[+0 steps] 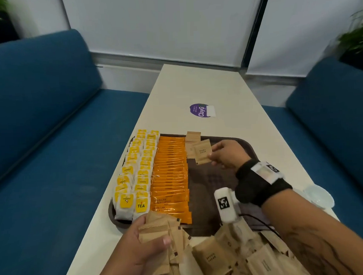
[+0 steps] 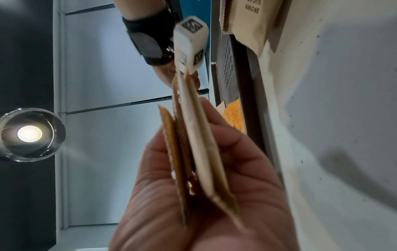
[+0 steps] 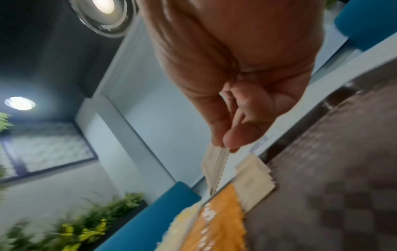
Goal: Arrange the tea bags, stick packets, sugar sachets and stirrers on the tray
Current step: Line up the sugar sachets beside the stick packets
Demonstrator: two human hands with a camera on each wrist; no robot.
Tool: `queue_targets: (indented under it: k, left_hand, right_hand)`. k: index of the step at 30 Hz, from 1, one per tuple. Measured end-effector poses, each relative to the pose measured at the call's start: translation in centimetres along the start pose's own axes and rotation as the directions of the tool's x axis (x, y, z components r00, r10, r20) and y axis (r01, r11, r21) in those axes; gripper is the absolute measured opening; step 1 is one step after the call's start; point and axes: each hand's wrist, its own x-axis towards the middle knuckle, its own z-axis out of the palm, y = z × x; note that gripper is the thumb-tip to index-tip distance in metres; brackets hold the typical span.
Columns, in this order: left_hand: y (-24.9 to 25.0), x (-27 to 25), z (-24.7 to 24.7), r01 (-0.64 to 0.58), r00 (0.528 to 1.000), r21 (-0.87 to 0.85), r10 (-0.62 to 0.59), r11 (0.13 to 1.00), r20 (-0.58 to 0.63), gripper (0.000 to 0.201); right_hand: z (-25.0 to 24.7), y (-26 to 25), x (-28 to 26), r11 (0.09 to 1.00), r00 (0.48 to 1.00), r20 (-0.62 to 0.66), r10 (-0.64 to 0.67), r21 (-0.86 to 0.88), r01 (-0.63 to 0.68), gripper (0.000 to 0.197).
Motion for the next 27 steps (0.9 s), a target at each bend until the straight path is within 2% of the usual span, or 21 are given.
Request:
queue_targets:
  k: [4, 7, 11, 14, 21, 24, 27]
  left_hand:
    - [-0.1, 0.4, 0.1, 0.017, 1.000, -0.029, -0.017, 0.999, 0.008, 0.113]
    - [-0.3, 0.8, -0.2, 0.030, 0.999, -0.005, -0.030, 1.000, -0.014, 0.115]
    - [-0.5, 1.3, -0.6, 0.048, 0.998, 0.004, -0.047, 0.999, -0.035, 0.118]
    - [-0.6, 1.4, -0.6, 0.048, 0.998, 0.006, -0.048, 0.999, -0.045, 0.117]
    - [-0.7, 1.3, -0.6, 0.069, 0.995, 0.008, -0.068, 0.998, -0.072, 0.122]
    - [-0.5, 1.1, -0.6, 0.054, 0.996, -0.013, -0.055, 0.998, -0.073, 0.120]
    - [0.0, 0.2, -0.3, 0.015, 0.999, -0.097, -0.018, 0.995, -0.032, 0.111]
  right_hand:
    - [1.6, 0.0, 5.0, 0.976, 0.976, 0.079, 0.203, -0.101, -0.194, 0.019]
    - [2.5, 0.4, 7.1, 0.952, 0.946, 0.109, 0.306, -0.026, -0.305, 0.015]
    - [3.4, 0.7, 7.9, 0.922, 0.915, 0.120, 0.386, -0.028, -0.385, 0.016]
    - [3.8, 0.5, 8.3, 0.903, 0.904, 0.074, 0.420, -0.138, -0.408, 0.021]
    - [4.2, 0.6, 8.5, 0.900, 0.934, 0.010, 0.357, -0.272, -0.342, 0.029]
    - [3.5, 0.4, 7.7, 0.926, 0.952, -0.004, 0.308, -0.230, -0.300, 0.036]
    - [2.3, -0.6, 5.0, 0.973, 0.983, 0.010, 0.183, -0.147, -0.179, 0.027]
